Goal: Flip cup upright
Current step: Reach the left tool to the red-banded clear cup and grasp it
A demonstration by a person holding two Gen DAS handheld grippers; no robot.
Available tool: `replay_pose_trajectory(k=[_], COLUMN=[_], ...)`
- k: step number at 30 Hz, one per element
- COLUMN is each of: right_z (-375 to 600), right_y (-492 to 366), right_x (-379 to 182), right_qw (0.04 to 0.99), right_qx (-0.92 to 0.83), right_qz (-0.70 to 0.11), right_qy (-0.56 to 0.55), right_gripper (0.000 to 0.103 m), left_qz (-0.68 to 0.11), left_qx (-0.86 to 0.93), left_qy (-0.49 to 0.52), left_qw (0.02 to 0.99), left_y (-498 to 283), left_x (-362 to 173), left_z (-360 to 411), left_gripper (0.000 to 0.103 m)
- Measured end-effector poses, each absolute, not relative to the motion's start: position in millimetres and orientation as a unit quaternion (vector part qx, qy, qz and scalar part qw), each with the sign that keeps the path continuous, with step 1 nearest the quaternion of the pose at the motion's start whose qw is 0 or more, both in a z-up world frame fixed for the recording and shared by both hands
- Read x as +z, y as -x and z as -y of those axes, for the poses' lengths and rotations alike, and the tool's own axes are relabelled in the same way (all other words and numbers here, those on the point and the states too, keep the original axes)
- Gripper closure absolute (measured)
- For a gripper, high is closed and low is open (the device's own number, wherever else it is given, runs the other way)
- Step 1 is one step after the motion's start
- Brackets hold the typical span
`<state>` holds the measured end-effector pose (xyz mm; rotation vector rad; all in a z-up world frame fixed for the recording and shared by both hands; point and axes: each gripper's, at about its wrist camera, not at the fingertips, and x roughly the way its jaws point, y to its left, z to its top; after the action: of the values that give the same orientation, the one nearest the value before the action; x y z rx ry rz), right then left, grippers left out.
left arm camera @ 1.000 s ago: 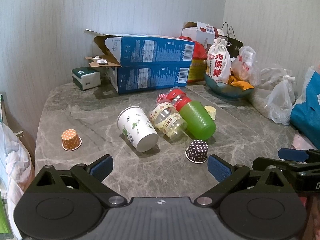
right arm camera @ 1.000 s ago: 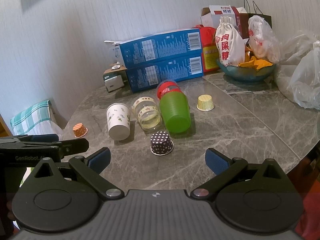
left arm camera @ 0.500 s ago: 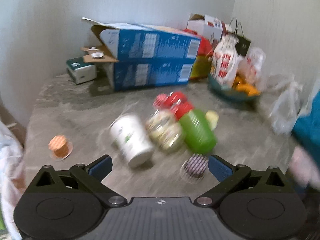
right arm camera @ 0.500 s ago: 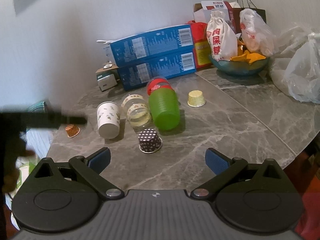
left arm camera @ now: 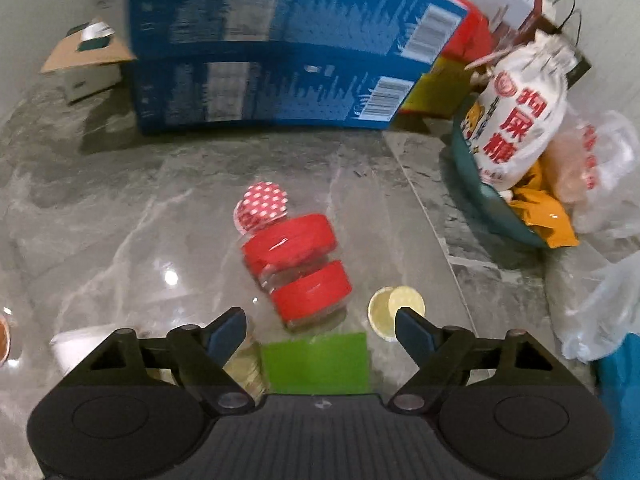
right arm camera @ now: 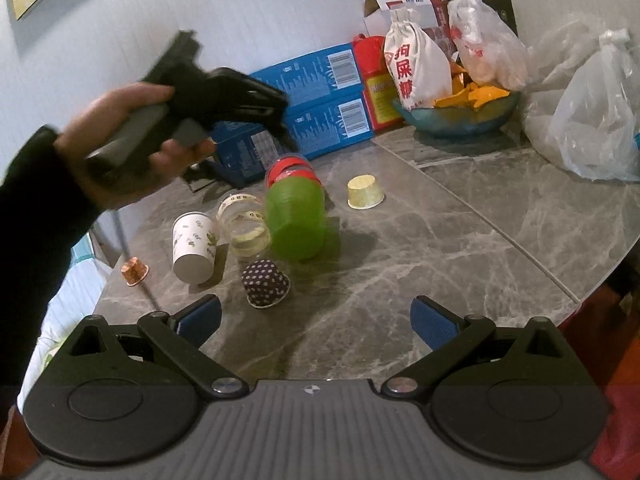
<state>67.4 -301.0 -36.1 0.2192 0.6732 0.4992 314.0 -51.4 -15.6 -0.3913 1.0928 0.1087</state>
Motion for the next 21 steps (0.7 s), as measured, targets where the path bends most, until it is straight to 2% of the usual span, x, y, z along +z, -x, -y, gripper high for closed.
replay_pose_trajectory(k=[13, 19, 21], right_z=[316, 314, 313], right_y=[-93, -94, -94], right_x=[-56, -58, -58], right_qw=[0.894, 0.889, 0.889], right_qx=[0.263, 0.277, 0.28], right_qz=[-0.334, -0.335, -0.335], right_qy=[-0.144, -0.141, -0.141], right_gripper=[0.001, 0.001, 0.001], left_qz=[-0.548, -0.559, -0.558], left_qx=[0.101, 0.124, 0.13], left_qy=[0.153, 0.145, 0.133], left_qw=[0.816, 0.807, 0.809], left_y=[-358, -364, -366], left_x=[-46, -62, -64], left_z=[78, 78, 79], left_gripper=[0.025, 0.031, 0.037])
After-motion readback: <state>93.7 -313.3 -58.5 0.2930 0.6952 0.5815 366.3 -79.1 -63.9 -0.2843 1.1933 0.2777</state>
